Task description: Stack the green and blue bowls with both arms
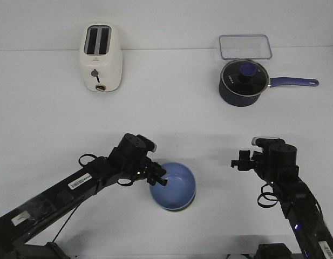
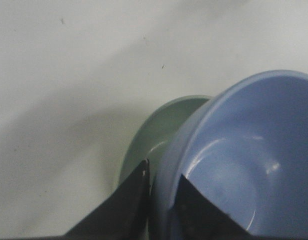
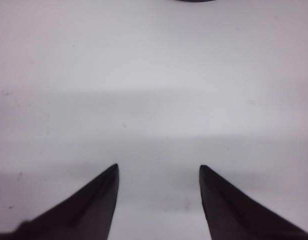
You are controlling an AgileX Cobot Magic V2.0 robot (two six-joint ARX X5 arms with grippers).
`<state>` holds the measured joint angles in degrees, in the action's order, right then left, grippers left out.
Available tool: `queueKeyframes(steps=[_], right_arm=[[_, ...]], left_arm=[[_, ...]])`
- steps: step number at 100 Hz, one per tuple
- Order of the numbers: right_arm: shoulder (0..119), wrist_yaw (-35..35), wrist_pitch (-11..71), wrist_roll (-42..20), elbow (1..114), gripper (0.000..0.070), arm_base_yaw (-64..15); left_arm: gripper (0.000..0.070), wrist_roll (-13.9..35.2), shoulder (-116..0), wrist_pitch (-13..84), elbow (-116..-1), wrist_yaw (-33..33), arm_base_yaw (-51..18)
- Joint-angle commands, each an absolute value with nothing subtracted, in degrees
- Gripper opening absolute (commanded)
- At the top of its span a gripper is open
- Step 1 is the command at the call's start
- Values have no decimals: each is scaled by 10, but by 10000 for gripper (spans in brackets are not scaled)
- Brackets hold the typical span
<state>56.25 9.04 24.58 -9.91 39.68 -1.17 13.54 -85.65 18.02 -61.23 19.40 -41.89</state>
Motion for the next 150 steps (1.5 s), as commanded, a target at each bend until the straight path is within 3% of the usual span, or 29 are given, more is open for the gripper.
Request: queueKeyframes(steps=[1, 7, 18, 23, 38, 51, 55, 57, 60, 62, 64, 69, 86, 106, 119, 150], right_arm=[[567, 92, 241, -103, 398, 330, -12], [567, 92, 241, -102, 398, 330, -12], [567, 92, 241, -103, 398, 330, -12], [567, 92, 241, -102, 398, 330, -12], [567, 93, 237, -102, 398, 330, -12], [561, 116, 225, -95, 398, 328, -12], [557, 123, 220, -93, 398, 315, -12], [554, 126, 218, -92, 398, 295, -12], [547, 131, 217, -89, 398, 239, -12], [543, 135, 215, -87, 398, 190, -12], [538, 137, 213, -87, 398, 132, -12], [522, 138, 204, -86, 397, 0, -12], [435, 136, 125, -72, 357, 0, -12], [273, 123, -11, -53, 222, 0, -11], [208, 80, -16, -56, 187, 0, -11], [199, 60, -43, -55, 187, 0, -11]], left_arm=[[16, 122, -875, 175, -621, 193, -429], [54, 122, -882, 174, -621, 194, -432], [375, 122, -879, 163, -621, 194, -432], [435, 122, -872, 162, -622, 193, -429], [430, 111, -824, 163, -623, 180, -392], [402, 84, -754, 163, -623, 90, -343], [321, 76, -730, 163, -623, 49, -325], [242, 67, -716, 163, -623, 25, -313], [148, 55, -703, 163, -623, 5, -301], [47, 43, -690, 163, -623, -13, -289], [0, 36, -682, 163, -623, -22, -282], [12, 23, -659, 163, -622, -48, -255], [13, 17, -578, 142, -580, -59, -161], [13, 17, -400, -63, -336, -58, -100], [12, 22, -309, -168, -225, -62, -80], [15, 27, -267, -181, -209, -62, -71]])
